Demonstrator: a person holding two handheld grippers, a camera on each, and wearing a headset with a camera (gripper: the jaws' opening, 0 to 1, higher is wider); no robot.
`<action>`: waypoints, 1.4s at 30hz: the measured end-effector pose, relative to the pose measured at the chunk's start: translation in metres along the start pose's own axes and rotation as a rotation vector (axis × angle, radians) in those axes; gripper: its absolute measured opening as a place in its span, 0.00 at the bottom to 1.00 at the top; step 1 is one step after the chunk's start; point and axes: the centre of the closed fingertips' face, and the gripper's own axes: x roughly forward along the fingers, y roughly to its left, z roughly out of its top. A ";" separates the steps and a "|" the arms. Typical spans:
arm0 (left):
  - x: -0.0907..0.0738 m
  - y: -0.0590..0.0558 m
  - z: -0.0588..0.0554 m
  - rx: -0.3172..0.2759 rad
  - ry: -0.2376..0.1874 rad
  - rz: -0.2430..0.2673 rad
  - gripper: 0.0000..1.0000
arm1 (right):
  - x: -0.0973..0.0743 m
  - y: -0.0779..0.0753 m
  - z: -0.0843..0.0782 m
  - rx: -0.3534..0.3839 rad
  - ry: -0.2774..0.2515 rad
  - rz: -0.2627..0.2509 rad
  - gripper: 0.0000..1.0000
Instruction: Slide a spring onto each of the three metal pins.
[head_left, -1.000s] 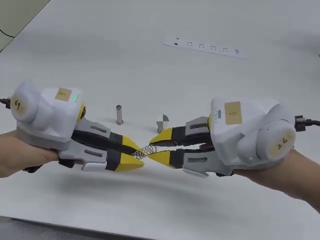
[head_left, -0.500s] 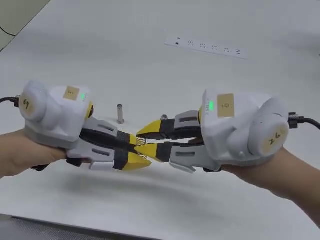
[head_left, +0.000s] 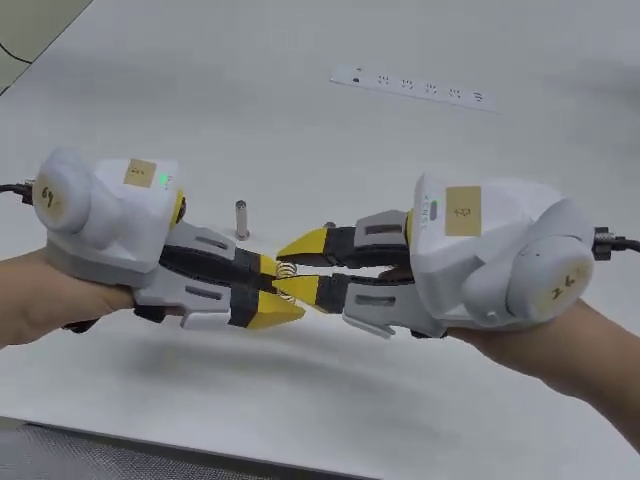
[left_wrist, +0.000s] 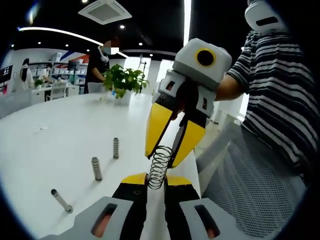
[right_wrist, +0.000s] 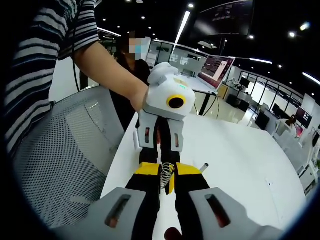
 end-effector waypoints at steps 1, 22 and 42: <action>0.000 0.000 0.001 -0.002 0.000 0.000 0.04 | 0.000 0.000 0.001 -0.005 0.000 -0.002 0.07; -0.025 0.018 -0.008 -0.080 0.004 0.097 0.25 | -0.003 -0.011 -0.004 -0.020 0.010 -0.050 0.07; -0.071 0.045 -0.028 -0.170 -0.014 0.295 0.80 | -0.004 -0.019 -0.015 -0.001 0.017 -0.083 0.07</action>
